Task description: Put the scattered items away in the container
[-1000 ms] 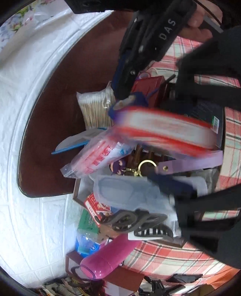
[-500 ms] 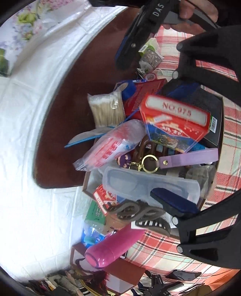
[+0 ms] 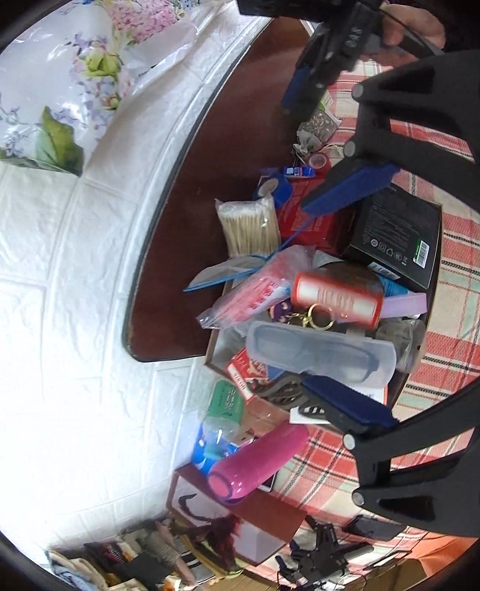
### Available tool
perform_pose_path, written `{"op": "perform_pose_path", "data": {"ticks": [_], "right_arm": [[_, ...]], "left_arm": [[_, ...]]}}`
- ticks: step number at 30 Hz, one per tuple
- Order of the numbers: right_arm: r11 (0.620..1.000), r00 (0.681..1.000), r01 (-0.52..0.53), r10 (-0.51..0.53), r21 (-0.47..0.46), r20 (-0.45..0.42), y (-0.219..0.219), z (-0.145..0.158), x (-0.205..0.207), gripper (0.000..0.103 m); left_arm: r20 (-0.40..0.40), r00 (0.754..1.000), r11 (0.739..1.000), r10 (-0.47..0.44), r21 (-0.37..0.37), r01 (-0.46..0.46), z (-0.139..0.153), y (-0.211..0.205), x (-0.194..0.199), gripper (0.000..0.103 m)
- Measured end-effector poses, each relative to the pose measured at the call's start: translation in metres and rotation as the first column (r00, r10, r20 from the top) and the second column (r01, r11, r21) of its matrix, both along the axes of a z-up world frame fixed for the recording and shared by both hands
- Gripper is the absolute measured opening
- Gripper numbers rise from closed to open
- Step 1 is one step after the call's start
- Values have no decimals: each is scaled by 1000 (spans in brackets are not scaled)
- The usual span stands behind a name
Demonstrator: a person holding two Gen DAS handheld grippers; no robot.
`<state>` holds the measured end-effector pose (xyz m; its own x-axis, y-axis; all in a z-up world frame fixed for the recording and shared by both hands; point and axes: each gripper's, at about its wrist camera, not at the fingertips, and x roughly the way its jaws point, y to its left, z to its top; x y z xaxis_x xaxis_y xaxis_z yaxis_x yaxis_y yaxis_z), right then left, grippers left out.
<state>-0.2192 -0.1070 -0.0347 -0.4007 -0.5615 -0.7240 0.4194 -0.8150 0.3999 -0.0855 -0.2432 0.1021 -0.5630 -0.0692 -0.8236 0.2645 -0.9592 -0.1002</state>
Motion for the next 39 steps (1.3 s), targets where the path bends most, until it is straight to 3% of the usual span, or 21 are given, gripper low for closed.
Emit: {"op": "perform_pose_path", "data": {"ticks": [11, 17, 19, 31, 39], "right_arm": [[999, 999, -38, 38, 5, -7, -18, 18, 10, 68], [999, 998, -48, 47, 26, 36, -28, 16, 28, 68], [997, 998, -52, 50, 49, 48, -31, 17, 37, 68], [988, 994, -70, 57, 136, 98, -18, 46, 94, 68], [983, 995, -58, 44, 173, 87, -9, 63, 107, 68]], "left_arm": [[15, 1000, 1000, 17, -8, -17, 4, -16, 6, 89], [55, 998, 999, 11, -54, -8, 4, 5, 21, 91], [83, 996, 998, 26, -53, -22, 5, 10, 28, 102], [219, 969, 990, 114, -104, -93, 9, 53, 70, 103], [215, 966, 984, 145, -136, -118, 14, 75, 86, 103]]}}
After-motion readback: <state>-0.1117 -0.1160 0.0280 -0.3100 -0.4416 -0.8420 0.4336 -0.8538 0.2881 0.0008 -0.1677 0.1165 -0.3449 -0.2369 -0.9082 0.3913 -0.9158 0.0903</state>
